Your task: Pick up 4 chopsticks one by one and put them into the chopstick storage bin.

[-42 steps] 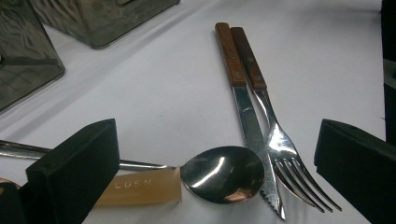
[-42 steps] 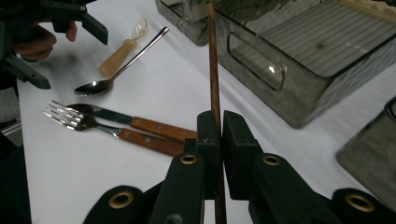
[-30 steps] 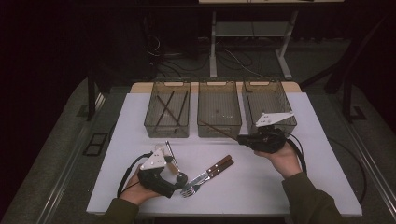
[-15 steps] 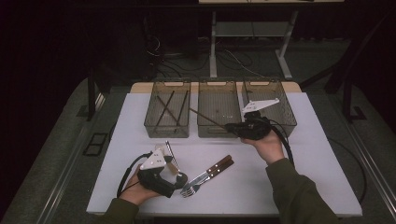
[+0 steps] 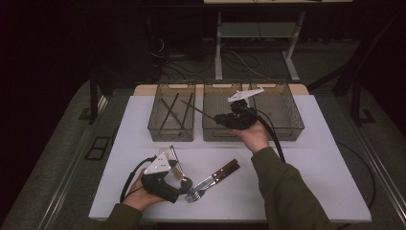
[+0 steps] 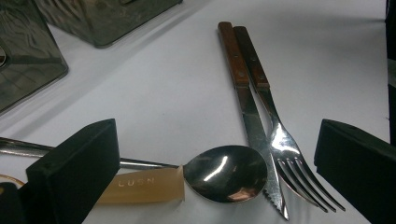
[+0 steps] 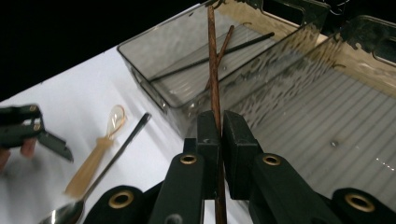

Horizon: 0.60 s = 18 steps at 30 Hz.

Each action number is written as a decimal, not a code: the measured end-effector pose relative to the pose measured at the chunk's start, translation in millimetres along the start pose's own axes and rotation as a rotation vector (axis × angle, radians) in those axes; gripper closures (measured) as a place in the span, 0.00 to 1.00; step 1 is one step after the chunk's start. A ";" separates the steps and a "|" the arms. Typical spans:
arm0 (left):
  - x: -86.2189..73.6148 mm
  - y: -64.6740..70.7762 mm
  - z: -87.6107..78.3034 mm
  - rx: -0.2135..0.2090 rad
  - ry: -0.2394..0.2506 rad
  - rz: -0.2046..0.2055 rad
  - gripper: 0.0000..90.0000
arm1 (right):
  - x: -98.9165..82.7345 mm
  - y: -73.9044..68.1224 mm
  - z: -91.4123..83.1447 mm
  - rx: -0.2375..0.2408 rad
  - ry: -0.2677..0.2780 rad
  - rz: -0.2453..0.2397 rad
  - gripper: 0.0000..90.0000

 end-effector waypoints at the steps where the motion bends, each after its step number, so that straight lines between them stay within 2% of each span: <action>1: 0.2 0.1 0.1 -0.001 0.001 0.001 0.00 | 2.2 -0.2 1.8 -0.001 0.000 0.001 0.95; 18: 0.6 -0.2 1.8 0.003 -0.008 0.014 0.00 | 48.9 2.0 45.3 -0.057 -0.021 0.039 0.95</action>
Point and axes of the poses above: each handheld gripper's, and its own axes: z roughly forward along the jaws, x roughly out of its top, y roughly to its right, the point moved 1 cm from there along z, roughly forward along the jaws, and after that the axes turned 13 degrees about -y, right-handed, at the moved point
